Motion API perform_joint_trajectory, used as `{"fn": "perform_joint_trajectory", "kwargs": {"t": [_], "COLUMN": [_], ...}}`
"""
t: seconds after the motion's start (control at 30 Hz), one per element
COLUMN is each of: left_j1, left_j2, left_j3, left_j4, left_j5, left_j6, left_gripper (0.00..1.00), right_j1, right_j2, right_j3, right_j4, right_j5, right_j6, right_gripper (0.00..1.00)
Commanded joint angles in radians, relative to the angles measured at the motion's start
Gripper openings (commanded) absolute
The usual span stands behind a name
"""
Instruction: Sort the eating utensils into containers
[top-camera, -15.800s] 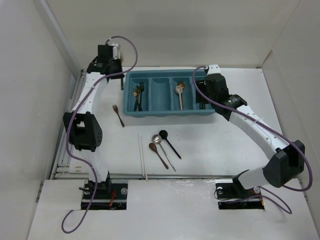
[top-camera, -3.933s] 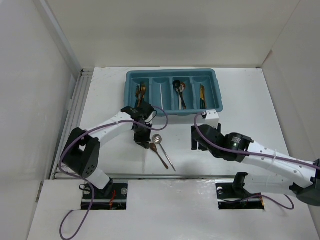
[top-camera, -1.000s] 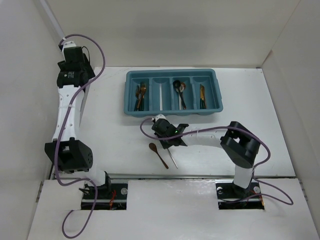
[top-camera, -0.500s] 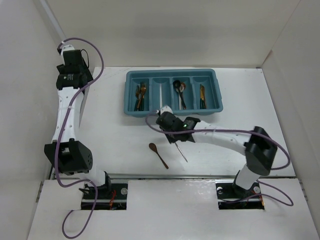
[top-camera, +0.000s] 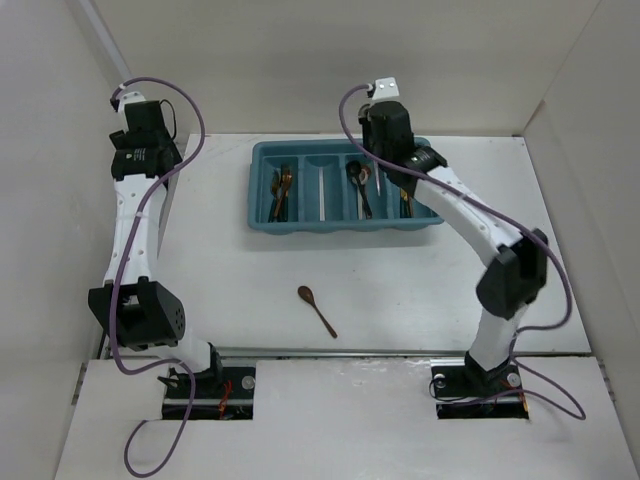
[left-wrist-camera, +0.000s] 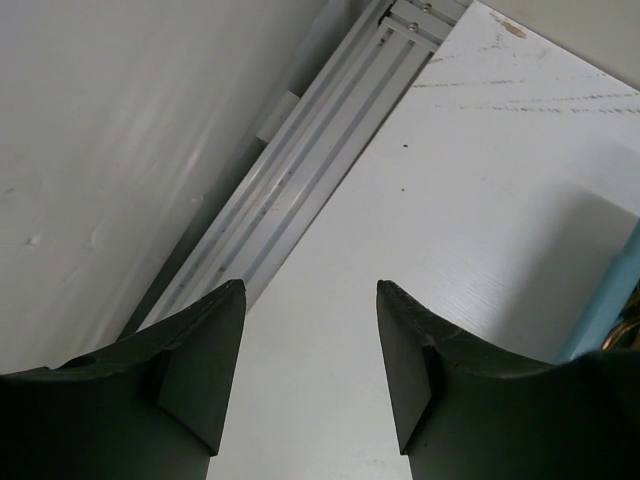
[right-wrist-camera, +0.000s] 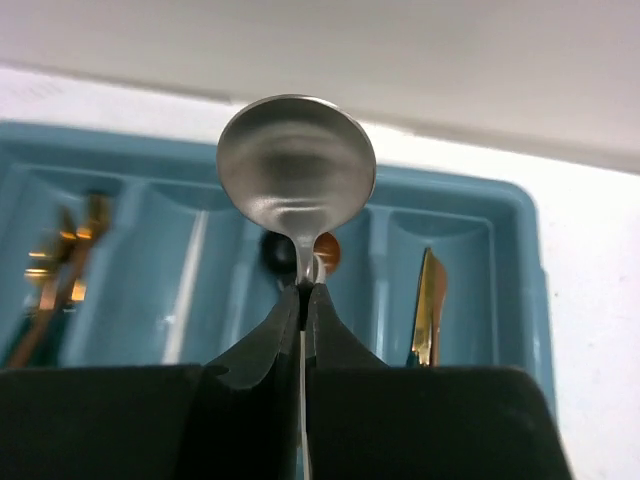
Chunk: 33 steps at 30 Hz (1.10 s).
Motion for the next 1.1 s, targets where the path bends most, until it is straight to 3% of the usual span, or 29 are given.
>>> {"fn": "perform_joint_trajectory", "kwargs": {"t": [0.0,0.27,0.37,0.5,0.6,0.7,0.73,0.93,1.07], "left_j1": [0.013,0.022,0.022,0.022,0.022,0.022,0.022,0.022,0.022], "left_j2": [-0.022,0.027,0.036,0.036,0.036,0.036,0.027,-0.011,-0.031], "left_j3": [0.011,0.035,0.044,0.044,0.044,0.044,0.044,0.014,-0.006], "left_j4": [0.011,0.002,0.002,0.002,0.002,0.002,0.002,0.002,0.002], "left_j5": [-0.067,-0.079,-0.079,-0.079,-0.07,-0.061,-0.061,-0.05,-0.028], "left_j6": [0.009,0.018,0.018,0.018,0.018,0.018,0.018,0.009,0.009], "left_gripper": [0.51,0.51,0.51,0.51,0.51,0.51,0.51,0.51,0.51], "right_j1": [-0.033,-0.093,-0.093,-0.066,0.017,0.149,0.184,0.456,0.588], "right_j2": [0.142,0.343,0.363,0.291,0.184,0.09,0.055,-0.011,0.006], "right_j3": [0.106,0.153,0.14,0.091,0.035,-0.052,-0.085,-0.352,-0.395], "right_j4": [0.054,0.057,0.008,-0.003,-0.002,-0.108,-0.139,-0.243,-0.265], "right_j5": [-0.047,-0.066,-0.076,-0.034,0.011,0.002,-0.015,-0.147,-0.149], "right_j6": [-0.058,-0.037,-0.037,-0.064,-0.176,-0.221,-0.207,0.04,0.146], "right_gripper": [0.0,0.03,0.43,0.57,0.7,0.89,1.0,1.0,1.0]}}
